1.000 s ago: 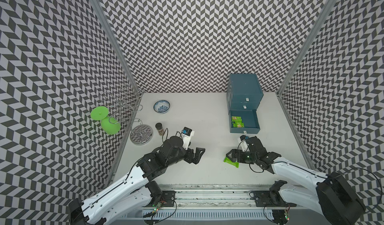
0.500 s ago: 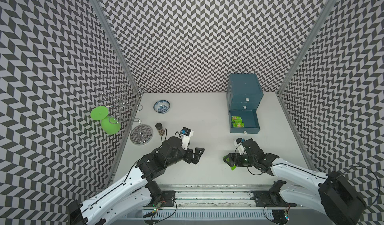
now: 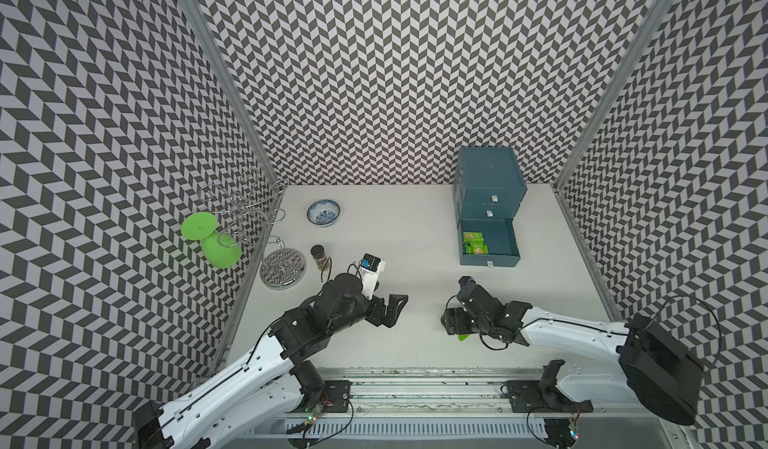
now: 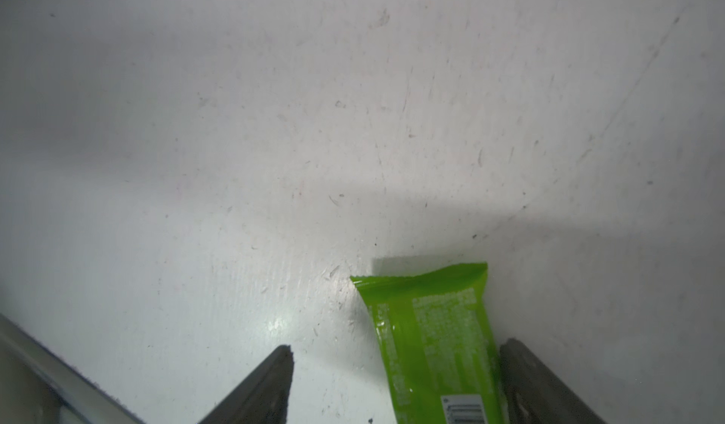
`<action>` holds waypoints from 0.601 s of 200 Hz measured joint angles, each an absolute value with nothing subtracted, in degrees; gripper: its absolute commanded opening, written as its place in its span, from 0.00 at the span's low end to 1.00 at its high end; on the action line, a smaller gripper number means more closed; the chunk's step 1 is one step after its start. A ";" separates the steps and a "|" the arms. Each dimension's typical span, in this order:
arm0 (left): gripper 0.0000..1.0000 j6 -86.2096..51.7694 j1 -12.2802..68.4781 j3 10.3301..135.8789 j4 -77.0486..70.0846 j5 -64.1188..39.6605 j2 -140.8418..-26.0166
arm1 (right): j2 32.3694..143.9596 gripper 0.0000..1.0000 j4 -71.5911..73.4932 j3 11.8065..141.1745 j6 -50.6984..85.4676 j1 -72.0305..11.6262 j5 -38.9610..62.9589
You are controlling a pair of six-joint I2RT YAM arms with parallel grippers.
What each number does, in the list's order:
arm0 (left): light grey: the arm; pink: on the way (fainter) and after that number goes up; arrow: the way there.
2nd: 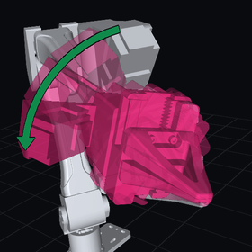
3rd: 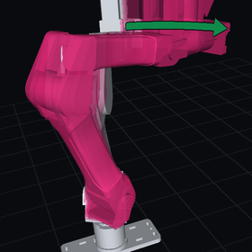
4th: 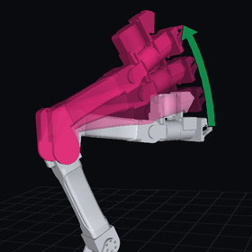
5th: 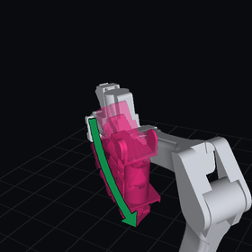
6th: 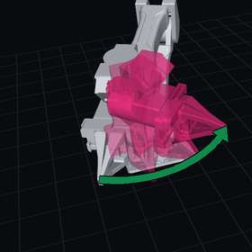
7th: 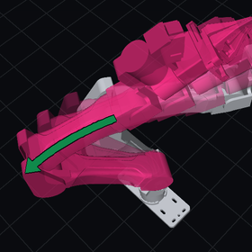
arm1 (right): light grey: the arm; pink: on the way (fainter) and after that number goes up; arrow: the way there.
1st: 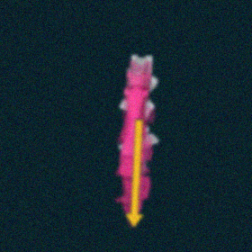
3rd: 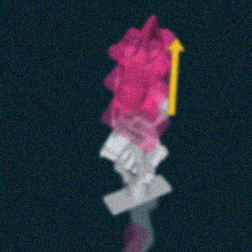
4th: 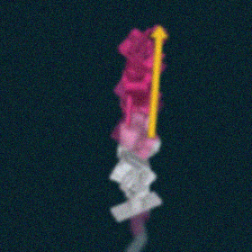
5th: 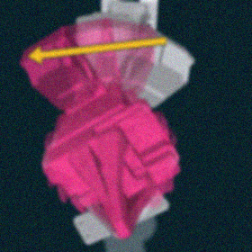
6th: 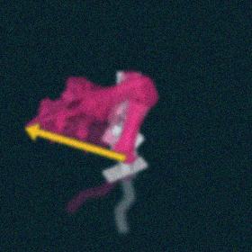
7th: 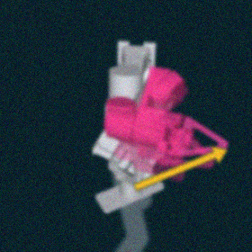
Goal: Place the cookies into the drawer by color
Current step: Pick up the cookie at the center of the board.
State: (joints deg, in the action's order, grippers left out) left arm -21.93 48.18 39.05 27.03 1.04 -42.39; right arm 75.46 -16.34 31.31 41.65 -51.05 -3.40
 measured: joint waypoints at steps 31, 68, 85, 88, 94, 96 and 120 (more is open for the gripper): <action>1.00 -21.93 48.18 39.05 27.03 1.32 -42.30 | 79.00 0.73 -18.55 33.93 43.29 -53.91 -8.95; 1.00 -21.93 48.18 39.03 27.03 1.43 -42.30 | 82.00 0.68 -20.80 35.97 44.23 -56.58 -13.58; 1.00 -21.93 48.18 39.03 27.03 1.45 -42.30 | 82.81 0.66 -21.39 36.47 44.40 -57.49 -15.03; 1.00 -21.93 48.18 39.03 27.03 1.45 -42.30 | 82.98 0.66 -21.50 36.56 44.42 -57.67 -15.25; 1.00 -21.93 48.18 39.03 27.03 1.48 -42.30 | 83.31 0.66 -21.76 36.75 44.49 -57.95 -15.73; 1.00 -21.93 48.18 39.03 27.03 1.50 -42.30 | 83.37 0.66 -21.87 36.84 44.51 -58.06 -15.94; 1.00 -21.93 48.18 39.03 27.03 1.69 -42.30 | 84.53 0.58 -23.03 37.58 44.80 -59.09 -17.78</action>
State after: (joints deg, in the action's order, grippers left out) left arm -21.93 48.18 39.03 27.03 1.69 -42.30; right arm 84.53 -23.03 37.58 44.80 -59.09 -17.78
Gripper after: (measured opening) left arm 0.994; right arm 0.610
